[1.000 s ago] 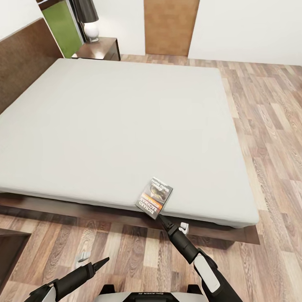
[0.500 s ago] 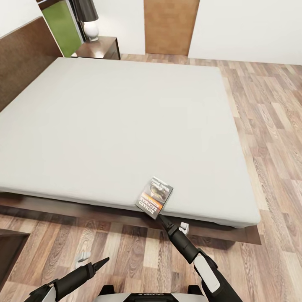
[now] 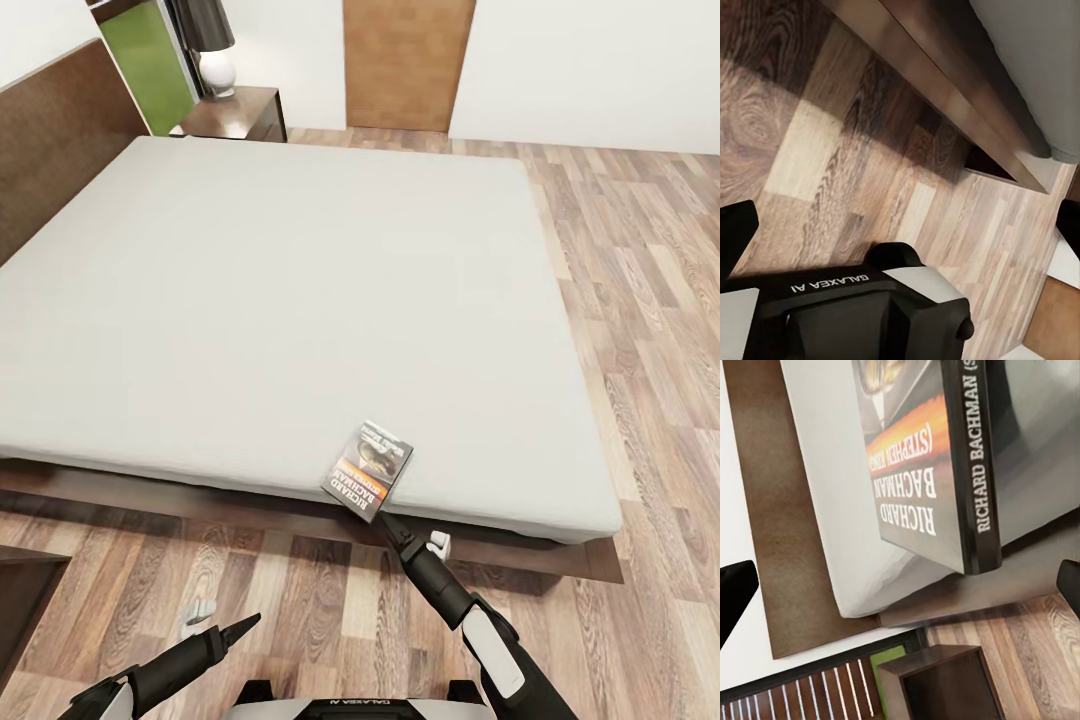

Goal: In the bedroom, move the book from the bed onto either nightstand, and place the two sandals side by side next to the bed.

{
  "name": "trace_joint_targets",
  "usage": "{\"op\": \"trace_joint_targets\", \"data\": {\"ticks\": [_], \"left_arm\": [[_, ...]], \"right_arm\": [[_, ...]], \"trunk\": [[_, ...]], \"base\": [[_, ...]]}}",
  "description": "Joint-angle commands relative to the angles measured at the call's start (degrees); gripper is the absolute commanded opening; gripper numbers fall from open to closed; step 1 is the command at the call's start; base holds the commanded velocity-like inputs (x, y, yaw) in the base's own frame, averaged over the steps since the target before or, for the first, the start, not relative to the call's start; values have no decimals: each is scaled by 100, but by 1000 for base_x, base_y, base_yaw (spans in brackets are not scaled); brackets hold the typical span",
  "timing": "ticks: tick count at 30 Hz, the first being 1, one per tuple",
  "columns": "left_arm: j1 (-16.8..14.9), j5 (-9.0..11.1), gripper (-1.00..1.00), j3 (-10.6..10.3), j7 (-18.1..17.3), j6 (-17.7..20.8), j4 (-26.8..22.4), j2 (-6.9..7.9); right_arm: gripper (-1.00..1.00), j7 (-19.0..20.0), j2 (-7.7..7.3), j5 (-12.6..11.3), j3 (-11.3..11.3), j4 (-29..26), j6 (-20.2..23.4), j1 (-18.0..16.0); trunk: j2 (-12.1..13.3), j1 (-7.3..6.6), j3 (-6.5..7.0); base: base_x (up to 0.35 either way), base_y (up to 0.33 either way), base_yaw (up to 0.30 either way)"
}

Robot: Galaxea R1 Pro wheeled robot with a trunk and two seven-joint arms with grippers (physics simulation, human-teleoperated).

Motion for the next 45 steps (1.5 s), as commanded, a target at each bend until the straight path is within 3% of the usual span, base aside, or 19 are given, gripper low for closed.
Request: {"op": "trace_joint_targets", "data": {"ticks": [1,16,22,45], "left_arm": [[-2,29,100,9,-20,60,2,0],[-2,29,100,9,-22,60,2,0],[-2,29,100,9,-19,60,2,0],[-2,20,100,9,-11,60,8,0]], "right_arm": [[100,5,-4,-60,1,0,52,-1],[100,79,-9,-85,-19,-19,52,-1],[100,83,-9,-87,-19,-18,52,-1],[100,85,-9,-87,-2,-15,52,-1]], "trunk": [[-2,0,-2],[-2,0,-2],[-242,132,-110],[-242,132,-110]], "base": [[0,0,0],[0,0,0],[0,0,0],[0,65,0]]}}
